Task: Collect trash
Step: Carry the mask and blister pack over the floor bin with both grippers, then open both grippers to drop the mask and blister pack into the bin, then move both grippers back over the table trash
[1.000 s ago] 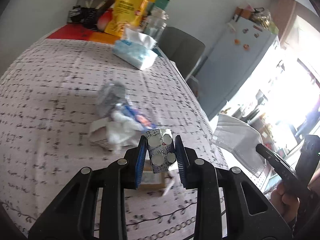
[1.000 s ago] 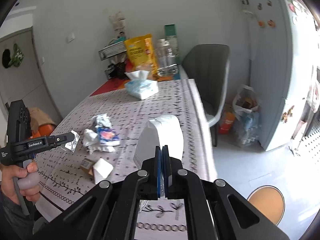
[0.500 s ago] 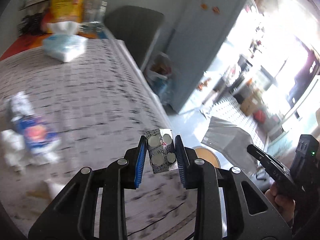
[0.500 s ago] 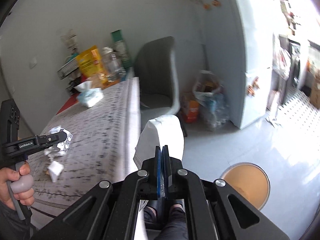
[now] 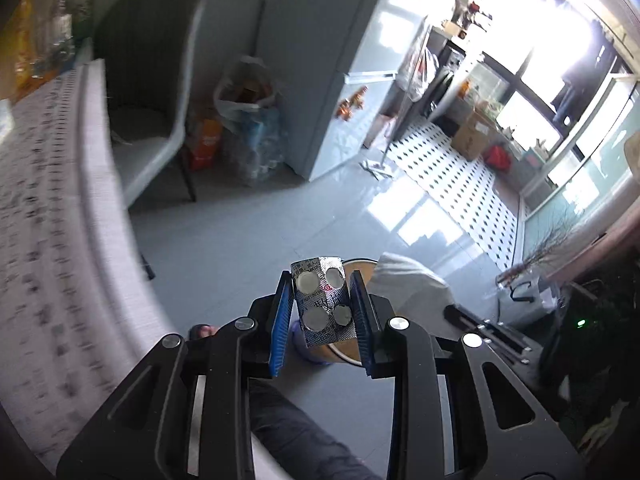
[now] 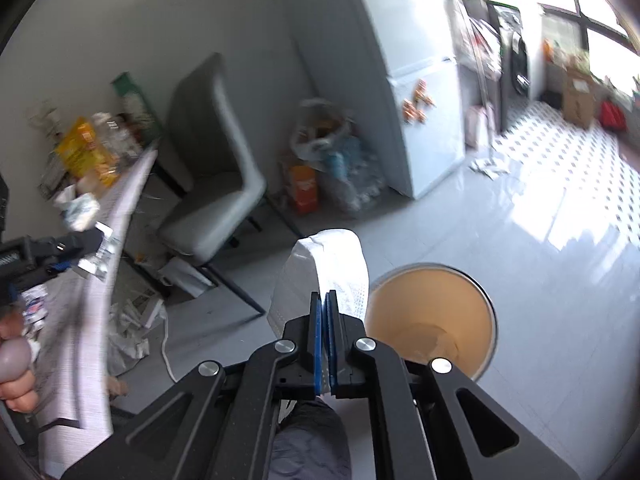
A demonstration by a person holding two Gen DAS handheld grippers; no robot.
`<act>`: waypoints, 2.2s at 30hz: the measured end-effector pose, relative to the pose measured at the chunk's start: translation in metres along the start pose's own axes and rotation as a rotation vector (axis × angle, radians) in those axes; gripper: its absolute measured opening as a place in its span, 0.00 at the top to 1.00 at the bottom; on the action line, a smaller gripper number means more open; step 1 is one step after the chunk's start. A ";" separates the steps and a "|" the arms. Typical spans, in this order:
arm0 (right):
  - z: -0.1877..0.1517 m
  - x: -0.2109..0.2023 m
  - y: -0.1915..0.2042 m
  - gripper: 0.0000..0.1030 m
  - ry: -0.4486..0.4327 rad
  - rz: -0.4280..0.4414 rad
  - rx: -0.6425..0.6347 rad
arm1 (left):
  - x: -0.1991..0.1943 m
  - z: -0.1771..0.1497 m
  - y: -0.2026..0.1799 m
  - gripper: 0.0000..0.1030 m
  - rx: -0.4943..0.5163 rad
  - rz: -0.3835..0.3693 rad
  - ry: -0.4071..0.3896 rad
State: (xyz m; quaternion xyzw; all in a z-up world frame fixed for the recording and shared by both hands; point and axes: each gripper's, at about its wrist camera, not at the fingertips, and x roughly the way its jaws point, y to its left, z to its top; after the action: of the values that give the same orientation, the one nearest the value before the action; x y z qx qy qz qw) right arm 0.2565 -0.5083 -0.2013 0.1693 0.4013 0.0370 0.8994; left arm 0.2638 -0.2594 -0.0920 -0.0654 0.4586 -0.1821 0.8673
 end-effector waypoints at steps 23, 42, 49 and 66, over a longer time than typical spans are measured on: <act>-0.016 0.059 -0.121 0.51 0.049 -0.139 0.267 | 0.163 0.019 -0.087 0.72 0.040 -0.032 0.253; -0.040 -0.019 -0.122 0.46 -0.009 -0.149 0.307 | 0.100 0.019 -0.086 0.12 -0.021 -0.093 0.189; -0.028 -0.042 -0.075 0.27 -0.054 -0.105 0.237 | 0.012 0.014 -0.040 0.06 -0.051 -0.053 0.039; 0.013 -0.096 0.092 0.08 -0.158 0.055 -0.030 | -0.143 -0.021 0.077 0.06 -0.187 0.090 -0.209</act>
State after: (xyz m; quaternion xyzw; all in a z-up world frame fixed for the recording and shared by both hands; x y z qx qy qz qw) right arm 0.2077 -0.4446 -0.0940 0.1693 0.3235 0.0541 0.9294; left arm 0.1928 -0.1331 -0.0150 -0.1440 0.3831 -0.0915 0.9078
